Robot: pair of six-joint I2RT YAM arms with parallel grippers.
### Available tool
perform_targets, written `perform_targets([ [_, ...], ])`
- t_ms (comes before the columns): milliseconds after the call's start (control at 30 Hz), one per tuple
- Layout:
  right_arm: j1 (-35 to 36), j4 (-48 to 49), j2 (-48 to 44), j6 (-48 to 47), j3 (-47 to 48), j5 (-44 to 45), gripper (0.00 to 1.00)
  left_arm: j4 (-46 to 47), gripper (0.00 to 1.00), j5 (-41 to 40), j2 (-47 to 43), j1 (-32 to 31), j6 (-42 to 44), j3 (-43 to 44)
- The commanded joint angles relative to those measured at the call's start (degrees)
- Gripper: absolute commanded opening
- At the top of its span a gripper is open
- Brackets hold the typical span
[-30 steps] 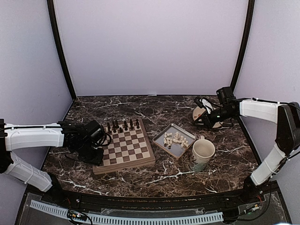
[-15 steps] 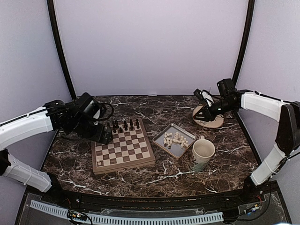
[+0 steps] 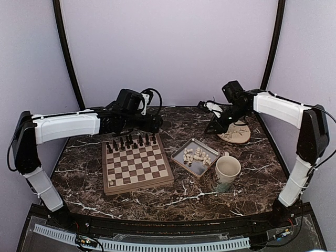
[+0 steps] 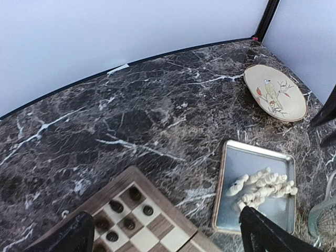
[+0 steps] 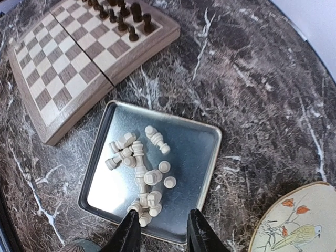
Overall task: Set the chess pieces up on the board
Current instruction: Pick up the king from the storage box.
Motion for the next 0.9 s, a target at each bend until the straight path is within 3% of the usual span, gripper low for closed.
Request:
perform_targets([
  [0, 2.9, -5.8, 4.9, -1.7, 3.1, 5.5, 0.31, 5.8, 0.98, 9.0, 10.4, 1.7, -1.4, 9.8],
  [100, 4.8, -7.9, 8.4, -1.9, 4.5, 7.7, 0.3, 3.3, 0.81, 19.4, 15.4, 2.6, -3.9, 13.4],
  [167, 5.9, -8.7, 10.1, -1.9, 5.0, 8.8, 0.3, 6.8, 0.63, 26.0, 15.9, 2.8, -5.9, 10.5],
  [233, 6.7, -8.8, 11.3, -1.7, 5.4, 9.4, 0.3, 8.8, 0.55, 28.5, 16.1, 2.8, -7.9, 8.6],
  [467, 8.2, -8.6, 14.3, -0.7, 7.0, 9.2, 0.3, 14.5, 0.51, 32.7, 14.6, 2.7, -12.3, 2.1],
  [867, 8.9, -9.0, 18.0, 1.6, 9.6, 9.0, 0.22, 14.5, 0.47, 34.7, 13.8, 2.3, -13.7, 0.9],
])
